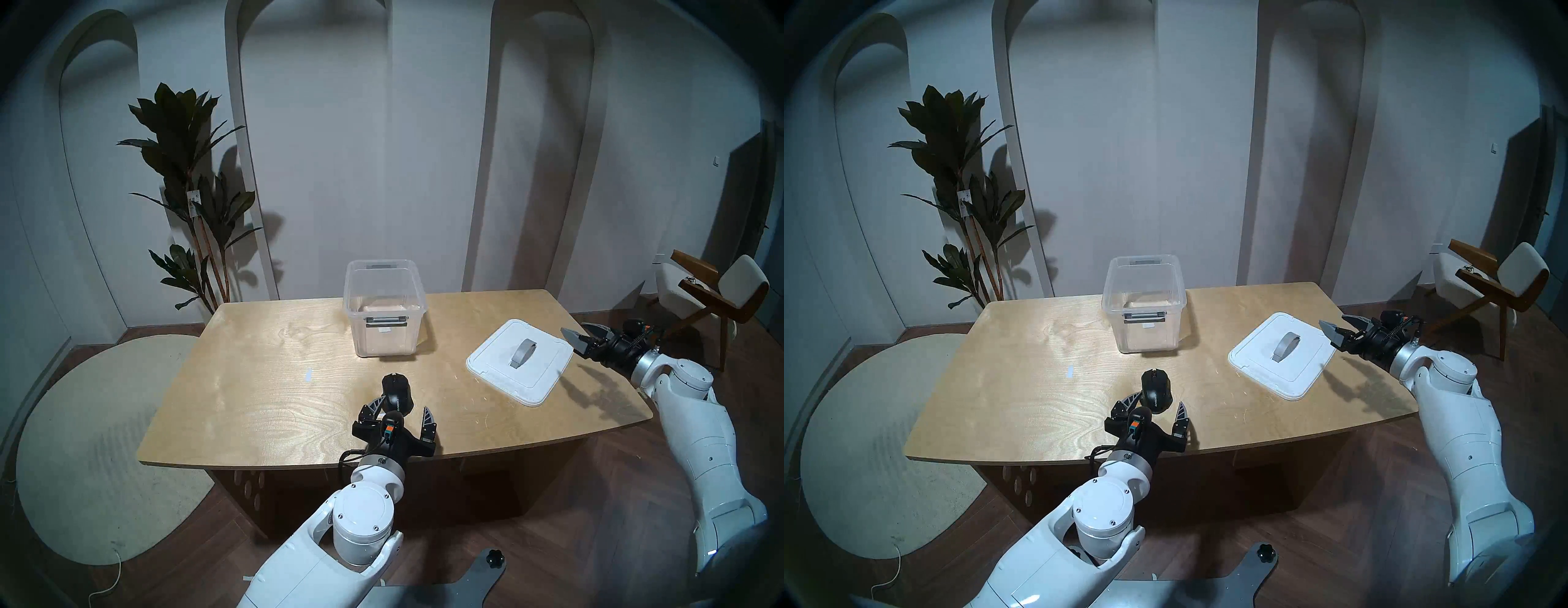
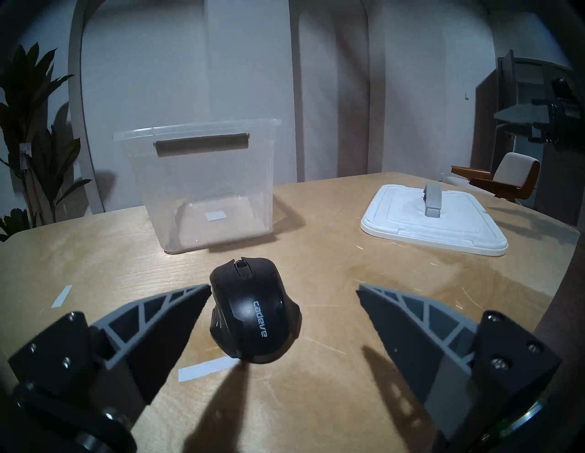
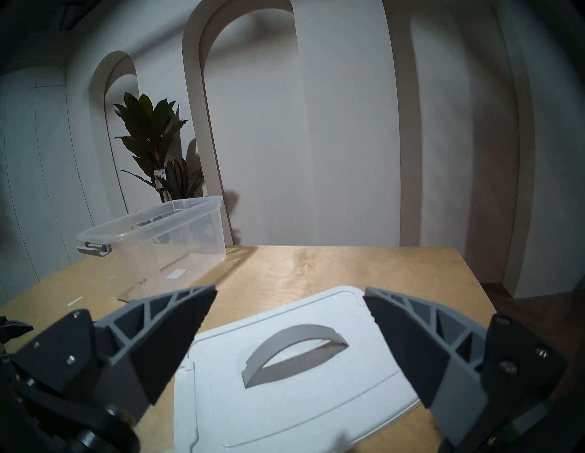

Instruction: Open a storage container and put mouse inside

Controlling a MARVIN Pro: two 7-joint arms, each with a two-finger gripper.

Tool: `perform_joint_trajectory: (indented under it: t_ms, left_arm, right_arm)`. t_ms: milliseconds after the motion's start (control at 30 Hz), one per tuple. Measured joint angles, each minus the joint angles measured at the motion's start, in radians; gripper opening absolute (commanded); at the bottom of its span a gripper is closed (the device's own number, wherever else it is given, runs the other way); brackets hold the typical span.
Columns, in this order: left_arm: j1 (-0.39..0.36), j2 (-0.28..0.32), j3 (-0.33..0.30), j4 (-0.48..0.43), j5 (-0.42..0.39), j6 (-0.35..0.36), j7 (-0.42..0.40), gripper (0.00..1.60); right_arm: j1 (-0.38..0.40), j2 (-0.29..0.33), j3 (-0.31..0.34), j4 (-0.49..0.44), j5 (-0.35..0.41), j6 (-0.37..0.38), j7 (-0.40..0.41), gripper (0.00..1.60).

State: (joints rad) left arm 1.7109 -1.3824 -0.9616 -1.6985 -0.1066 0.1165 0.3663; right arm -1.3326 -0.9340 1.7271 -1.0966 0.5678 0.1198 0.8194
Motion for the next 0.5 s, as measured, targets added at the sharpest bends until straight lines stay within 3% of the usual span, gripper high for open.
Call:
perform_joint_trajectory:
  t_ms: [267,500]
  left_arm:
    - [-0.034,-0.014,0.013,0.065,-0.055,0.075,0.023,1.60]
    - [-0.073,-0.040,0.020,0.134,-0.039,0.069,0.053,1.60]
  right_arm:
    - [0.002,-0.008,0.000,0.009,-0.003,-0.012,0.013,1.60]
    - [0.004,-0.011,0.002,0.010,-0.002,-0.015,0.018,1.60]
